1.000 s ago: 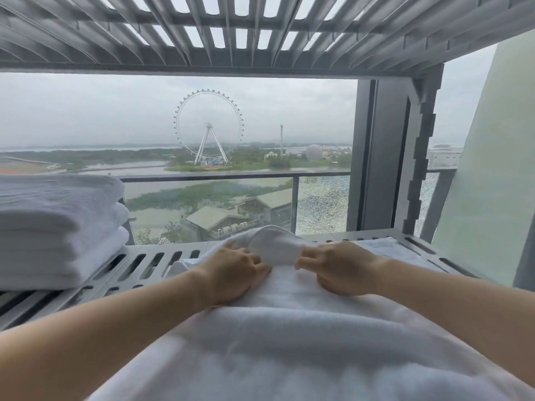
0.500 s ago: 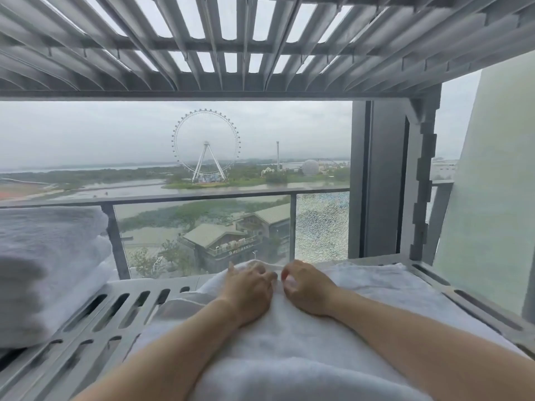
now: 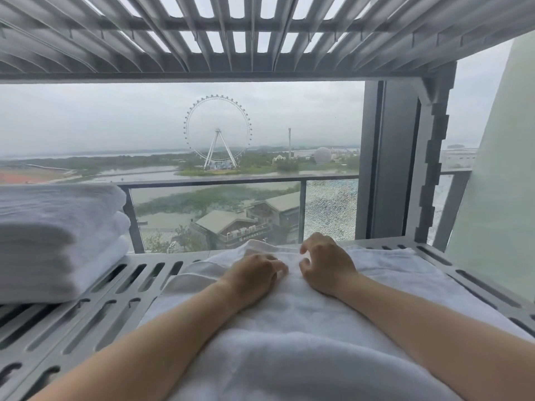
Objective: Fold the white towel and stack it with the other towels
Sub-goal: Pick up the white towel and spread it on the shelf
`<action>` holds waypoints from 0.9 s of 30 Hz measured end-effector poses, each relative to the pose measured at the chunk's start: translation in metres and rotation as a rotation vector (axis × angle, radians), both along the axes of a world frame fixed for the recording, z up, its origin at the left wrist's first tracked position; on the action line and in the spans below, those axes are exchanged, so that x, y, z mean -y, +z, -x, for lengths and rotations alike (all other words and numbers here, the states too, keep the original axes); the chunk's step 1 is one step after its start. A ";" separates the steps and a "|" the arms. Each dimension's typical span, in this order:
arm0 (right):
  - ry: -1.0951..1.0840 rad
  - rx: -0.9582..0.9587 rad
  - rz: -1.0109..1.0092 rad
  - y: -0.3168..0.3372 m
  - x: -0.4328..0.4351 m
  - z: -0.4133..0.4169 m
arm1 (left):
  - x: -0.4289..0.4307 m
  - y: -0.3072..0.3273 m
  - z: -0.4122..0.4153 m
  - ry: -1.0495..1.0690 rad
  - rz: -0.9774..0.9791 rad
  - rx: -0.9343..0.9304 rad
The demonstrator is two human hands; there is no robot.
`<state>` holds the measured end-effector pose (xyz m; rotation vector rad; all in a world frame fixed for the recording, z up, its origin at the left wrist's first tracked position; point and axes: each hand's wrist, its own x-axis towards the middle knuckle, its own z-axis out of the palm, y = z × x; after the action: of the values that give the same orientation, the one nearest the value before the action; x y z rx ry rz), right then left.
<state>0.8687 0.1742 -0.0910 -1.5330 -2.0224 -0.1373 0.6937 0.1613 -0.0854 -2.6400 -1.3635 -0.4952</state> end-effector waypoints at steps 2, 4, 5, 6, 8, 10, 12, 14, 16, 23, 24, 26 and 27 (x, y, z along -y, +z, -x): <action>-0.020 0.032 -0.038 0.003 0.013 0.001 | 0.005 -0.003 0.005 -0.008 0.154 0.079; -0.005 0.044 0.033 0.005 0.027 -0.001 | 0.010 -0.007 0.013 0.038 0.238 0.005; 0.018 0.059 0.092 0.005 0.035 -0.004 | 0.012 -0.008 0.018 0.056 0.243 -0.041; 0.049 0.070 0.164 0.004 0.043 -0.007 | 0.013 -0.007 0.024 0.076 0.244 -0.068; 0.118 0.078 0.303 0.001 0.060 -0.013 | 0.013 -0.001 0.038 0.188 0.258 -0.125; 0.142 0.112 0.375 0.002 0.076 -0.018 | 0.014 0.005 0.050 0.356 0.250 -0.243; 0.129 0.155 0.408 0.008 0.089 -0.023 | 0.020 0.010 0.050 0.392 0.265 -0.241; 0.105 0.194 0.444 0.014 0.100 -0.025 | 0.034 0.011 0.036 0.262 0.311 -0.091; 0.071 0.205 0.488 0.018 0.109 -0.024 | 0.055 0.009 0.017 0.104 0.332 -0.008; 0.110 0.293 0.587 0.025 0.145 -0.020 | 0.121 0.002 -0.008 0.019 0.342 -0.036; 0.138 0.255 0.560 0.028 0.151 -0.021 | 0.127 0.004 -0.008 0.029 0.321 -0.029; 0.182 0.150 0.506 0.036 0.163 -0.025 | 0.139 0.010 -0.005 0.065 0.261 -0.015; 0.208 0.100 0.481 0.040 0.169 -0.027 | 0.145 0.013 -0.005 0.080 0.232 -0.010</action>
<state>0.8959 0.0051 -0.0509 -1.5978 -2.3992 0.3886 0.6986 0.0162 -0.0720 -2.7460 -1.6055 -0.3312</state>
